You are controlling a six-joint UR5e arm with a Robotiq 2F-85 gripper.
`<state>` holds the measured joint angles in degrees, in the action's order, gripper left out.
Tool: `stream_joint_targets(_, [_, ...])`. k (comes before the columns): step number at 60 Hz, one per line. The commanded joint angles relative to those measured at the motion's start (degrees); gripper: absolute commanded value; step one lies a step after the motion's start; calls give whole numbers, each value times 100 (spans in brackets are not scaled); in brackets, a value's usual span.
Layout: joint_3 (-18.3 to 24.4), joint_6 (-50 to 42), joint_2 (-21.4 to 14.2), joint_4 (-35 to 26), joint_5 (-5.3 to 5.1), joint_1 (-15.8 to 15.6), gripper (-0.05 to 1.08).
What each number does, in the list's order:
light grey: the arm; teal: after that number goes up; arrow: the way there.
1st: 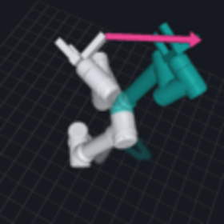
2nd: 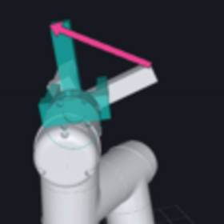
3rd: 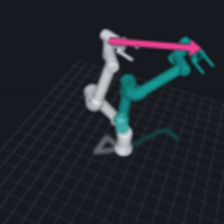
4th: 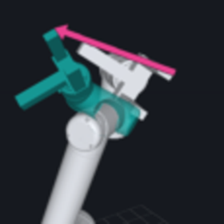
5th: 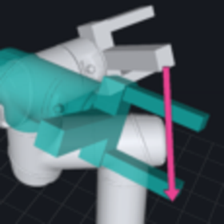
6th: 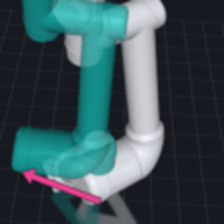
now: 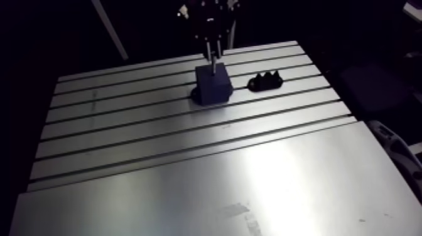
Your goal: Pick up the M10 bolt and insert it into the hole until fully seated.
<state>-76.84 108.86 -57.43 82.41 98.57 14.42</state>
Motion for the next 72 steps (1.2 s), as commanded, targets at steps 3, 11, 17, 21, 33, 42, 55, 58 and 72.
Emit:
stream_joint_targets(3, [-12,0,8,7,0,0,108])
stream_joint_targets(11, [-11,0,51,16,0,9,108])
stream_joint_targets(17, [-2,0,53,16,0,9,107])
stream_joint_targets(21, [-2,8,62,50,0,9,107])
stream_joint_targets(33, [6,9,78,51,0,9,107])
stream_joint_targets(42, [16,16,79,51,0,9,107])
stream_joint_targets(55, [24,26,103,51,0,9,107])
stream_joint_targets(58, [17,26,106,51,0,9,107])
stream_joint_targets(72, [7,26,107,51,0,9,107])
